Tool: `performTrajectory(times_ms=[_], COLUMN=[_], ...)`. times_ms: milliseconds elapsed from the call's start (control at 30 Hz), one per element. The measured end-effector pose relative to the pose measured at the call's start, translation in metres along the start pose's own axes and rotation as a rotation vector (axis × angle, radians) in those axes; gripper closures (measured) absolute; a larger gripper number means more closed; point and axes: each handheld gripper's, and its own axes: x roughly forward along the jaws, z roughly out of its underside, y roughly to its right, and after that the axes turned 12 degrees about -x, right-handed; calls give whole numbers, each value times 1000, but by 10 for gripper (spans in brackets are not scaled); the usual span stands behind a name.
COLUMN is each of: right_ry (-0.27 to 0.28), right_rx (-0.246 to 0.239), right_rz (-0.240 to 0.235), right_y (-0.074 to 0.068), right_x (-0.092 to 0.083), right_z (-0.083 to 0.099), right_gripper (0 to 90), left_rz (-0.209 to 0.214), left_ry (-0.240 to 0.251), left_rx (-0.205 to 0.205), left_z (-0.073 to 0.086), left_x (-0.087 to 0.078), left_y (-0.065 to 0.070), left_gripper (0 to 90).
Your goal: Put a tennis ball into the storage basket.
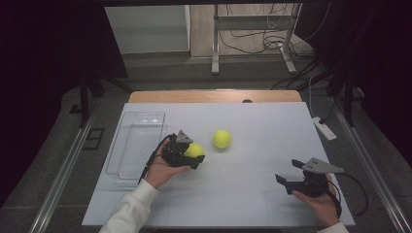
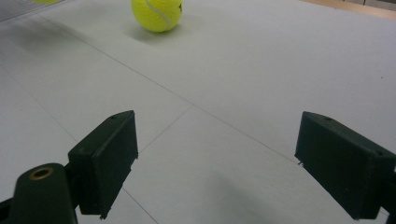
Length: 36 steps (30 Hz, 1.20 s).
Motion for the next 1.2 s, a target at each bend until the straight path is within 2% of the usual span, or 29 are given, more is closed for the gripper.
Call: performTrajectory(times_ms=[1200], right_ry=[2], right_rx=[-1], right_rz=[5], right_y=[0], right_x=[-1], right_z=[0], right_gripper=[136], left_rz=[3], left_ry=[109], left_rx=[-28], left_z=[-5], left_x=[-27], left_y=[-8], left_gripper=[271])
